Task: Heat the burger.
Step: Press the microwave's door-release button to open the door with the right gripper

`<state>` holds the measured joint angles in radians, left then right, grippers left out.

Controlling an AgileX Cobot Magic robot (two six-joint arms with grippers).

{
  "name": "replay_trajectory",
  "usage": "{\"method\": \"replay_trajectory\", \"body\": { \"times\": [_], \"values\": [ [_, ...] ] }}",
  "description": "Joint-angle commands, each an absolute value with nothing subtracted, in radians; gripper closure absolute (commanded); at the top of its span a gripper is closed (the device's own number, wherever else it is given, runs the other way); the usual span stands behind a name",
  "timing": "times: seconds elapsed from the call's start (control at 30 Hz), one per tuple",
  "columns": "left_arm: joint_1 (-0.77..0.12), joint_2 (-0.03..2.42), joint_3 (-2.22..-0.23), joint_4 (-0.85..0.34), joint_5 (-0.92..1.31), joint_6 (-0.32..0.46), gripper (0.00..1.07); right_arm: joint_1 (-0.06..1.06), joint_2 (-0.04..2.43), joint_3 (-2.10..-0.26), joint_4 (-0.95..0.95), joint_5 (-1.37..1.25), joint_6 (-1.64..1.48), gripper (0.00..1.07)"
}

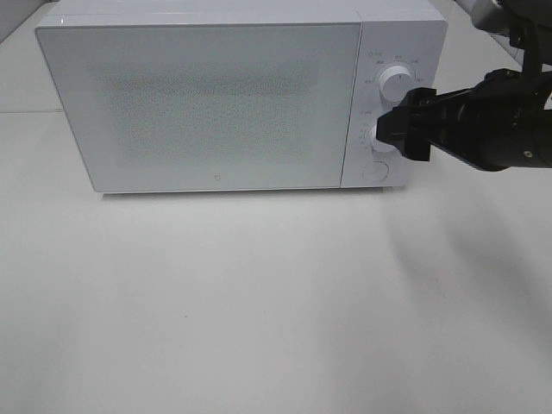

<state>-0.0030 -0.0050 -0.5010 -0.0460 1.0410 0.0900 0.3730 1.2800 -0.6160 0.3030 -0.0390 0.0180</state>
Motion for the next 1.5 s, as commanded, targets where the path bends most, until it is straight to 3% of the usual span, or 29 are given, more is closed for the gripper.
{"method": "replay_trajectory", "body": {
  "times": [0.03,0.23,0.5,1.03,1.5],
  "values": [
    [-0.001,-0.025,-0.498,-0.048,1.035,0.086,0.06,0.324,1.254,-0.661,0.269,0.145,0.009,0.30],
    [-0.001,-0.025,-0.498,-0.048,1.035,0.086,0.06,0.314,1.224,-0.757,0.109,0.434,0.087,0.31],
    [-0.001,-0.025,-0.498,-0.048,1.035,0.086,0.06,0.314,1.172,-0.799,-0.063,0.634,0.195,0.31],
    [-0.001,-0.025,-0.498,-0.048,1.035,0.086,0.06,0.314,0.950,-0.792,-0.082,0.881,0.186,0.31],
    [-0.001,-0.025,-0.498,-0.048,1.035,0.086,0.06,0.314,0.479,-0.661,-0.157,0.927,0.195,0.31]
  ]
}}
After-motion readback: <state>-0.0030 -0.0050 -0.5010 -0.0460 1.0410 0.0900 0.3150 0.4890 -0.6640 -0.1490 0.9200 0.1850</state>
